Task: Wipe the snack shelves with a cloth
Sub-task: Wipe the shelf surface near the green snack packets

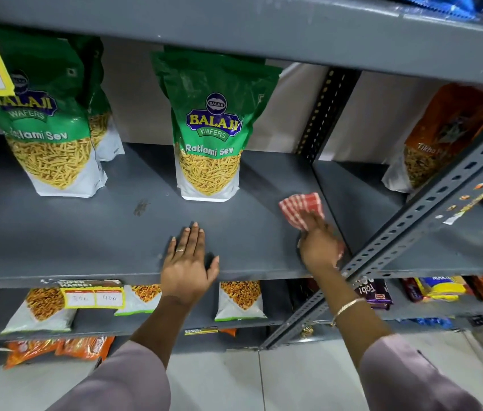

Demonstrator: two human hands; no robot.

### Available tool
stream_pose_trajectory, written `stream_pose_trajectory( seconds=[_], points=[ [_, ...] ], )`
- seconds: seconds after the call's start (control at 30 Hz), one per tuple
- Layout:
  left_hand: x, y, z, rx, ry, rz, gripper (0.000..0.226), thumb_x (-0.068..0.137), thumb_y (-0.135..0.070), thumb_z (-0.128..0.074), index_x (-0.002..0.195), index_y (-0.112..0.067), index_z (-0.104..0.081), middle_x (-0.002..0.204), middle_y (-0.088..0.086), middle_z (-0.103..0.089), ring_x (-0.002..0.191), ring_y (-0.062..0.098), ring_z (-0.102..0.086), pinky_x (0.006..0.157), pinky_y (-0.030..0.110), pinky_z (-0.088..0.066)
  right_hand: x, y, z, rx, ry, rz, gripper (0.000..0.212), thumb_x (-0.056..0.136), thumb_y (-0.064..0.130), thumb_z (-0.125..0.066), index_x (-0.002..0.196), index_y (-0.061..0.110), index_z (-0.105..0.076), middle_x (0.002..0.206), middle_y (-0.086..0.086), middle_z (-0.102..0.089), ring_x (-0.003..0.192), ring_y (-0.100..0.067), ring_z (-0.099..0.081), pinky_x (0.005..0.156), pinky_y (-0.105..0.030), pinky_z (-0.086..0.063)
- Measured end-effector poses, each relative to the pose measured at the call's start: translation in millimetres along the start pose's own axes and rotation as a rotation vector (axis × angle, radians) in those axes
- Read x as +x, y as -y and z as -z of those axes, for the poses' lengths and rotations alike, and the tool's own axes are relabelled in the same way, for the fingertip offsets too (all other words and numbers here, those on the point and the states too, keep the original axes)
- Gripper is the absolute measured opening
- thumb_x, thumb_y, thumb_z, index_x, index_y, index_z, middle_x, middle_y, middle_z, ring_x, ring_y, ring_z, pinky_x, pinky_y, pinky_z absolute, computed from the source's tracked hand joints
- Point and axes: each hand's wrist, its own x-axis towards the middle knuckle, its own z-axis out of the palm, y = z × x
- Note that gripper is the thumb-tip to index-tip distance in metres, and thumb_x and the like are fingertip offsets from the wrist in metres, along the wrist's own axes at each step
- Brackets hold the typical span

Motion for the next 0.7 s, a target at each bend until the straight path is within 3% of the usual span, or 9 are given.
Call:
stream_pose_trajectory(
  seconds=[0.13, 0.23, 0.3, 0.33, 0.37, 0.43, 0.53, 0.63, 0.7],
  points=[
    [0, -1, 2, 0.023, 0.010, 0.003, 0.067, 0.083, -0.042, -0.031, 0.123, 0.004, -0.057, 0.133, 0.018, -0.054, 0.120, 0.031, -0.054, 0.108, 0.036, -0.018, -62, 32, -4, 0.141, -0.043, 0.276, 0.051, 0.080, -0.002, -0.063, 0.123, 0.026, -0.063, 0.118, -0.005, -0.070, 0.088, -0.027, -0.070, 0.064, -0.030, -0.059],
    [-1, -1, 2, 0.017, -0.002, 0.007, 0.066, 0.082, -0.041, -0.031, 0.123, 0.004, -0.058, 0.132, 0.018, -0.055, 0.120, 0.031, -0.054, 0.104, 0.040, -0.024, -60, 49, 21, 0.750, 0.320, 0.241, 0.037, 0.097, 0.005, -0.046, 0.126, 0.022, -0.061, 0.081, 0.001, -0.070, 0.059, 0.001, -0.065, 0.051, -0.012, -0.050],
    [0, -2, 2, 0.012, -0.005, 0.010, 0.066, 0.082, -0.040, -0.031, 0.122, 0.004, -0.059, 0.131, 0.018, -0.055, 0.119, 0.031, -0.055, 0.104, 0.040, -0.024, -26, 38, 36, 0.911, 0.241, 0.168, 0.040, 0.098, 0.005, -0.040, 0.123, 0.027, -0.063, 0.092, 0.016, -0.068, 0.074, 0.016, -0.062, 0.063, -0.002, -0.050],
    [0, -2, 1, 0.010, -0.003, 0.010, 0.066, 0.082, -0.040, -0.032, 0.122, 0.004, -0.059, 0.131, 0.018, -0.055, 0.119, 0.031, -0.055, 0.104, 0.040, -0.023, -6, 29, 41, 0.862, 0.163, 0.093, 0.045, 0.096, 0.001, -0.041, 0.125, 0.029, -0.060, 0.109, 0.015, -0.067, 0.095, 0.010, -0.063, 0.079, -0.006, -0.052],
    [0, -2, 1, 0.004, -0.001, 0.008, 0.065, 0.081, -0.040, -0.032, 0.122, 0.004, -0.059, 0.131, 0.018, -0.055, 0.118, 0.032, -0.055, 0.104, 0.039, -0.023, 14, 16, 41, 0.720, 0.083, 0.002, 0.051, 0.093, -0.002, -0.043, 0.131, 0.030, -0.055, 0.126, 0.007, -0.063, 0.114, -0.005, -0.060, 0.094, -0.019, -0.051],
    [-1, -2, 1, -0.005, -0.005, 0.003, 0.065, 0.082, -0.040, -0.033, 0.122, 0.004, -0.059, 0.131, 0.018, -0.055, 0.119, 0.032, -0.055, 0.106, 0.038, -0.021, 31, -4, 34, 0.236, 0.129, -0.203, 0.057, 0.090, 0.002, -0.049, 0.139, 0.030, -0.042, 0.145, -0.005, -0.046, 0.128, -0.030, -0.046, 0.102, -0.046, -0.042],
    [0, 0, 0, -0.007, -0.022, 0.007, 0.065, 0.082, -0.041, -0.033, 0.123, 0.003, -0.058, 0.132, 0.018, -0.055, 0.119, 0.031, -0.055, 0.109, 0.033, -0.014, 24, 1, 13, 0.039, 0.174, 0.025, 0.057, 0.090, 0.009, -0.047, 0.140, 0.036, -0.041, 0.151, 0.001, -0.039, 0.129, -0.029, -0.045, 0.100, -0.045, -0.044],
    [0, 0, 0, -0.004, -0.027, 0.008, 0.065, 0.082, -0.041, -0.033, 0.123, 0.003, -0.058, 0.132, 0.017, -0.055, 0.119, 0.031, -0.055, 0.105, 0.038, -0.023, 1, 24, 2, 0.279, 0.233, 0.338, 0.050, 0.087, 0.001, -0.053, 0.130, 0.027, -0.057, 0.143, 0.006, -0.051, 0.128, -0.019, -0.050, 0.103, -0.029, -0.043],
    [0, -1, 0, 0.000, -0.024, 0.006, 0.065, 0.082, -0.041, -0.034, 0.123, 0.003, -0.059, 0.132, 0.018, -0.055, 0.119, 0.031, -0.055, 0.103, 0.040, -0.025, -13, 31, 9, 0.468, 0.469, 0.394, 0.047, 0.082, -0.008, -0.054, 0.121, 0.016, -0.066, 0.135, 0.000, -0.060, 0.125, -0.015, -0.054, 0.106, -0.024, -0.041]
  ],
)
